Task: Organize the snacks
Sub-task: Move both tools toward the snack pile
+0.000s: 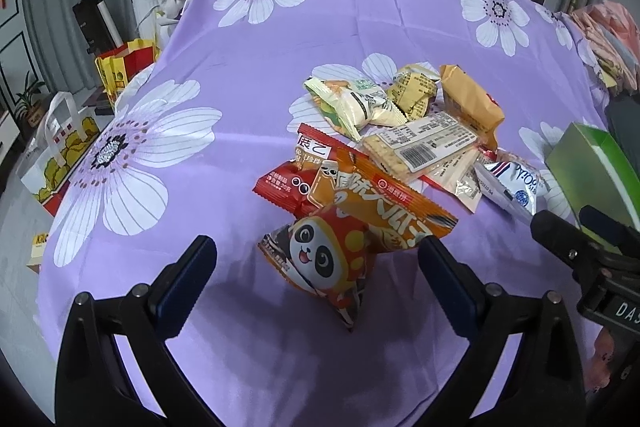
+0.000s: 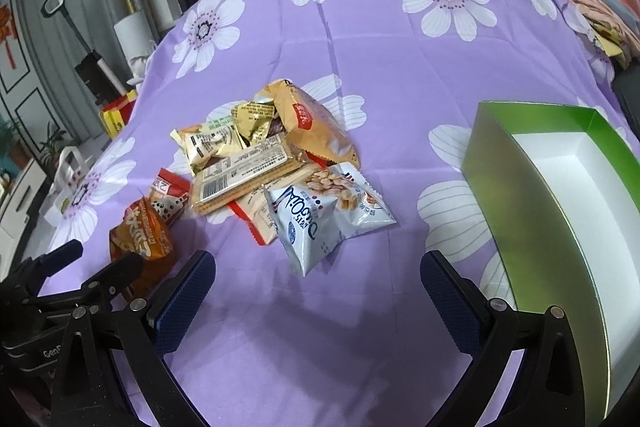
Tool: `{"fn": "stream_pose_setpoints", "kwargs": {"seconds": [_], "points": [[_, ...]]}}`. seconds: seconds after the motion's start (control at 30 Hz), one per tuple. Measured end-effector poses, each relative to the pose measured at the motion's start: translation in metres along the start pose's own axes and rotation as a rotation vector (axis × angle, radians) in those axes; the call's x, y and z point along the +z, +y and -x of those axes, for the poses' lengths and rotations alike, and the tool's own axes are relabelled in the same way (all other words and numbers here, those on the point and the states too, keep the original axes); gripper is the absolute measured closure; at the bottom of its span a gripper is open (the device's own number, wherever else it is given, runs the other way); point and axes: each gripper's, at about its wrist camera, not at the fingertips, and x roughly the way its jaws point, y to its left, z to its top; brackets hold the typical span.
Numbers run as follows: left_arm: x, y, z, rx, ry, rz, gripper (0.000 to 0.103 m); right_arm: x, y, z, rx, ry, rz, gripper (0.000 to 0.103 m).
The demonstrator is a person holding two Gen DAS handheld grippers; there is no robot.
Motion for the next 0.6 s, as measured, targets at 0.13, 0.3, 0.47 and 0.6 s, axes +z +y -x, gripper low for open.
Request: {"fn": "stream_pose_setpoints", "kwargs": {"seconds": [0.13, 0.3, 0.47, 0.6], "points": [[0.002, 0.002, 0.001, -0.026, 0.004, 0.023, 0.004, 0.000, 0.000, 0.001, 0.001, -0.002, 0.002, 0.001], [0.003, 0.005, 0.002, -0.054, 0.015, 0.053, 0.009, 0.001, 0.001, 0.002, 0.005, -0.002, 0.000, 0.007], [0.007, 0.011, 0.007, -0.094, 0.004, 0.089, 0.019, 0.003, 0.003, 0.005, 0.011, 0.001, 0.001, 0.022], [0.010, 0.019, 0.007, -0.139, 0.010, 0.132, 0.023, 0.012, 0.007, 0.009, 0.103, 0.025, -0.030, 0.025]]}}
